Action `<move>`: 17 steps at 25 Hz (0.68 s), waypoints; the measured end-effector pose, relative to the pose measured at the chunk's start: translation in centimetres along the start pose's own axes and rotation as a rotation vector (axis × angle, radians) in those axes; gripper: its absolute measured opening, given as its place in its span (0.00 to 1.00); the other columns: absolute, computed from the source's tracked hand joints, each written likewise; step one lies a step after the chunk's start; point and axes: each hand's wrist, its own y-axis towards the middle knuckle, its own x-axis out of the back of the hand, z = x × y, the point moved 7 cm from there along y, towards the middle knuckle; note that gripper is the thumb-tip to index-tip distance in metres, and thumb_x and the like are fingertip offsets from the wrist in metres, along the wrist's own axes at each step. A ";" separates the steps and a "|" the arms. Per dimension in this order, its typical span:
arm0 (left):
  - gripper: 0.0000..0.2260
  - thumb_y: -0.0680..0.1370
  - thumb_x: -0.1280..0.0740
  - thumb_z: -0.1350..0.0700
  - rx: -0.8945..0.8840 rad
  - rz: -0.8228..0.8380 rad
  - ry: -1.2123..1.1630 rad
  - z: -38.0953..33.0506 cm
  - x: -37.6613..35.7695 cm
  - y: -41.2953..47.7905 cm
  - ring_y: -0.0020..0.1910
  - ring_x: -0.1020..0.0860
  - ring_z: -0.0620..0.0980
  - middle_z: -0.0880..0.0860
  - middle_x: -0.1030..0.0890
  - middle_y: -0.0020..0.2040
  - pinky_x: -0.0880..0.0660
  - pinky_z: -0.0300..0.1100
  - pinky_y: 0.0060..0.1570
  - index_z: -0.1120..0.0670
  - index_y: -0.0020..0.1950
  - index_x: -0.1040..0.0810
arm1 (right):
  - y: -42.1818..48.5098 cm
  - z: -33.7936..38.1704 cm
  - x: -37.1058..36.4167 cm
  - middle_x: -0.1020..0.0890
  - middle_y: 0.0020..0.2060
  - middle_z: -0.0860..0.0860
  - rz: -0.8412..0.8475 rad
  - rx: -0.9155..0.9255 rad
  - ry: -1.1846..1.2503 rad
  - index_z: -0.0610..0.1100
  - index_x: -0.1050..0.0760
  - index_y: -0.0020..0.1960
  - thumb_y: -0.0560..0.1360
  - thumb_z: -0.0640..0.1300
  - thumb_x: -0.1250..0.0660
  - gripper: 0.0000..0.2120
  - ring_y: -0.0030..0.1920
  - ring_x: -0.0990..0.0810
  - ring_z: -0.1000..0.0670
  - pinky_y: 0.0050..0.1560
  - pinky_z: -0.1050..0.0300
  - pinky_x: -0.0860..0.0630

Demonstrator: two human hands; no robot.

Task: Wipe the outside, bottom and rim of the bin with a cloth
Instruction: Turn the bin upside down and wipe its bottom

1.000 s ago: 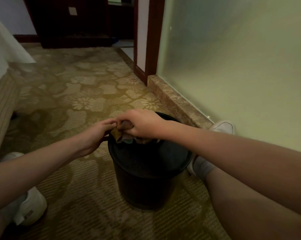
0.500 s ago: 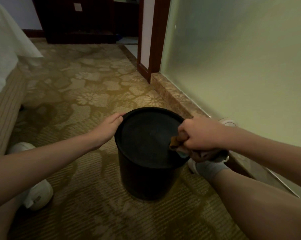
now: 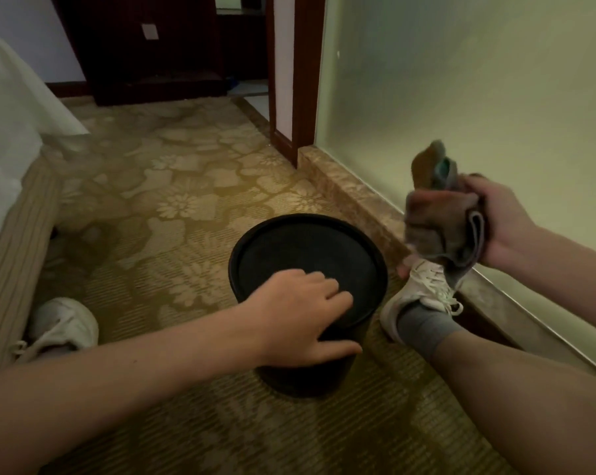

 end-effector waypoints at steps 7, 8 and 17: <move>0.13 0.80 0.44 0.42 0.005 0.017 -0.059 0.4 -1.8 -0.8 0.36 0.24 0.46 0.46 0.24 0.41 0.34 0.39 0.27 0.49 0.50 0.28 | 0.7 -2.3 0.5 0.17 0.56 0.41 -0.106 -0.038 -0.017 0.43 0.23 0.62 0.77 0.47 0.36 0.16 0.51 0.17 0.43 0.52 0.47 0.20; 0.12 0.80 0.44 0.42 -0.011 0.028 -0.078 0.8 -1.7 -1.1 0.35 0.25 0.45 0.45 0.25 0.40 0.35 0.38 0.26 0.49 0.48 0.28 | 1.0 -2.3 0.3 0.18 0.59 0.39 -0.094 0.001 -0.004 0.42 0.25 0.65 0.76 0.45 0.35 0.18 0.52 0.17 0.43 0.54 0.46 0.20; 0.10 0.81 0.41 0.45 -0.154 0.108 -0.111 2.4 -1.6 -5.7 0.36 0.28 0.45 0.46 0.28 0.41 0.29 0.40 0.33 0.50 0.46 0.31 | 0.1 -2.7 -6.3 0.20 0.55 0.50 0.185 0.462 -0.725 0.53 0.26 0.61 0.69 0.52 0.25 0.22 0.55 0.20 0.49 0.54 0.52 0.23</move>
